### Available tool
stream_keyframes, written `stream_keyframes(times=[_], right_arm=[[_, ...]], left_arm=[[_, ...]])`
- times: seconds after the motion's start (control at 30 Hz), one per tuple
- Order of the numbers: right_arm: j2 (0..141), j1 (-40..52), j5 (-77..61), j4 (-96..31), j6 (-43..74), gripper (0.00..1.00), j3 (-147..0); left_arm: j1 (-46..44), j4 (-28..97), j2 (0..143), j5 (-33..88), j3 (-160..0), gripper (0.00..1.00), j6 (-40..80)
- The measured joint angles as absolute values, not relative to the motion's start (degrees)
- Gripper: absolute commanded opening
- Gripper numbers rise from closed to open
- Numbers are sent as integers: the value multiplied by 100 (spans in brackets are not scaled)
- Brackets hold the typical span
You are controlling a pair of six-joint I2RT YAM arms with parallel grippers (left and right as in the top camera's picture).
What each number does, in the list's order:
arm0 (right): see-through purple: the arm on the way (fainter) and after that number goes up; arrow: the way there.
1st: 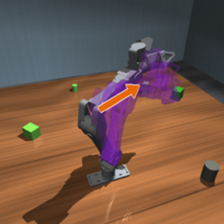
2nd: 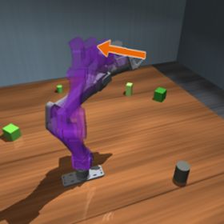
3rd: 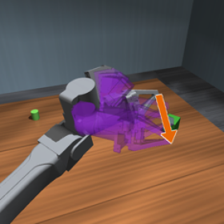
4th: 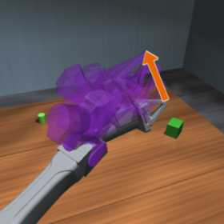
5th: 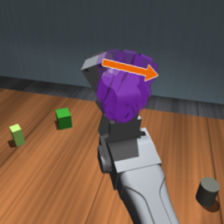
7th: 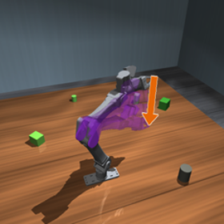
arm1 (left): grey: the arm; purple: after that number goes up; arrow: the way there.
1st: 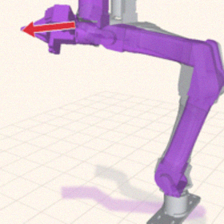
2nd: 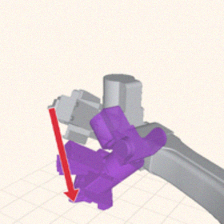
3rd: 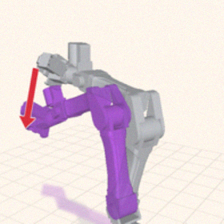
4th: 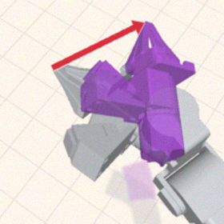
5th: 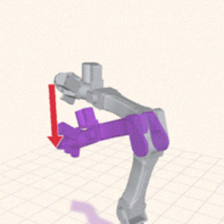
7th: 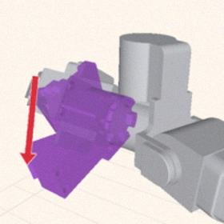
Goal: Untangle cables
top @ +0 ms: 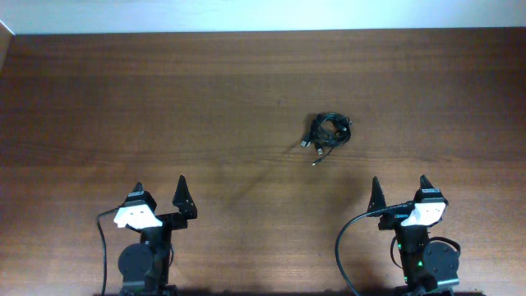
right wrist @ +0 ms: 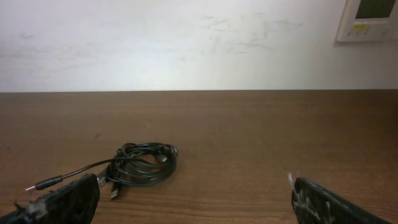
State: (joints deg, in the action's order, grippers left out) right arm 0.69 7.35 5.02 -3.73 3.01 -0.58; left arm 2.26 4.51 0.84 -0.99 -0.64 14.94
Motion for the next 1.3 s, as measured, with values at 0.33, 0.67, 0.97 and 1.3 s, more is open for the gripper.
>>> stream_keyframes(times=[0.33,0.67,0.97,1.3], right_arm=[[69,735,502,-373,301,98,-58],[104,731,32,-775,303,98,-746],[2027,727,-353,-3422,454,98,-4683],[6493,714,-1282,-6729,454,98,-8121]], left_arm=[[226,449,84,-99,-64,99,1494],[226,1393,419,690,-2060,99,910],[220,4003,4484,2108,-6864,99,722],[-797,6025,8774,2965,-9214,100,707]])
